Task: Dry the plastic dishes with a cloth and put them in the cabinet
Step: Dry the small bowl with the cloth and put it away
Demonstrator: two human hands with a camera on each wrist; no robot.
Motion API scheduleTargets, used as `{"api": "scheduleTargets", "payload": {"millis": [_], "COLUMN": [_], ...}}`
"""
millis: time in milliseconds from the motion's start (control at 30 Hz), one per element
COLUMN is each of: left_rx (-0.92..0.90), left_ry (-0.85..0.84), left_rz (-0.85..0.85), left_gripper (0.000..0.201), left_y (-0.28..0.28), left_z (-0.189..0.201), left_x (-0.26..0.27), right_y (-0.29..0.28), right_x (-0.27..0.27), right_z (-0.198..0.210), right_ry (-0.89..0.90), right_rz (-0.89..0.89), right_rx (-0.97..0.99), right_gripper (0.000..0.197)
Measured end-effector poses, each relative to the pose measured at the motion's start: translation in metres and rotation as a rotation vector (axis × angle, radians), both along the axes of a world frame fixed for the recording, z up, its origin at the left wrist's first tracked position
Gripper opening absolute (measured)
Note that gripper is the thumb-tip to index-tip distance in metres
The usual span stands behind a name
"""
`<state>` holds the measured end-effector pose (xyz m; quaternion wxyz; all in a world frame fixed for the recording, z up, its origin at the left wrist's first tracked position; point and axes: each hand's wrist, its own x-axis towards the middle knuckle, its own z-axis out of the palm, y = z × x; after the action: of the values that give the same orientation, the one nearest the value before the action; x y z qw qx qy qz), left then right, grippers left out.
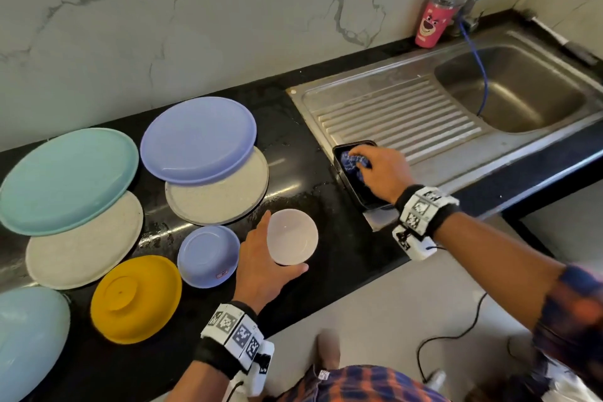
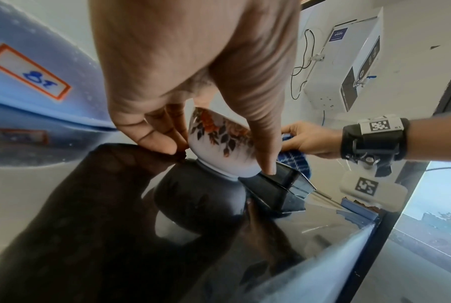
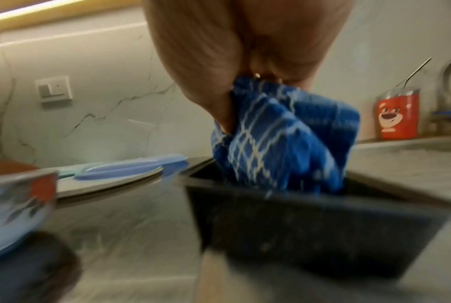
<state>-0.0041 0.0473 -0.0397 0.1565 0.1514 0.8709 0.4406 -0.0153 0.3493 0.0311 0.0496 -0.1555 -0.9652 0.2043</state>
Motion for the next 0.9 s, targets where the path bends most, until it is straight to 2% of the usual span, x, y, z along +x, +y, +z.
{"api": "scheduleTargets", "payload": {"millis": [100, 200, 400, 500, 667, 767, 900], "left_rx": [-0.017, -0.036, -0.084, -0.115, -0.087, -0.040, -0.093], "left_ry": [-0.001, -0.002, -0.013, 0.018, 0.165, 0.388, 0.712], "left_rz": [0.025, 0.034, 0.065, 0.068, 0.056, 0.051, 0.059], "left_gripper": [0.120, 0.121, 0.131, 0.126, 0.091, 0.067, 0.051], "left_y": [0.002, 0.002, -0.001, -0.009, -0.035, -0.068, -0.114], "left_z": [0.002, 0.003, 0.009, 0.021, 0.073, 0.124, 0.212], "left_x": [0.002, 0.004, 0.007, 0.008, 0.003, -0.021, -0.060], "right_y": [-0.004, 0.003, 0.019, 0.021, 0.001, -0.033, -0.088], "right_x": [0.003, 0.005, 0.004, 0.005, 0.010, 0.009, 0.003], "right_z": [-0.028, -0.032, -0.009, 0.015, 0.073, 0.134, 0.228], "right_ry": [-0.130, -0.113, -0.107, -0.022, 0.100, 0.212, 0.404], "right_rz": [0.038, 0.037, 0.075, 0.035, 0.097, 0.204, 0.320], "right_rx": [-0.053, -0.099, -0.187, -0.173, -0.161, -0.137, -0.088], "right_gripper": [0.041, 0.045, 0.058, 0.048, 0.022, 0.017, 0.016]}}
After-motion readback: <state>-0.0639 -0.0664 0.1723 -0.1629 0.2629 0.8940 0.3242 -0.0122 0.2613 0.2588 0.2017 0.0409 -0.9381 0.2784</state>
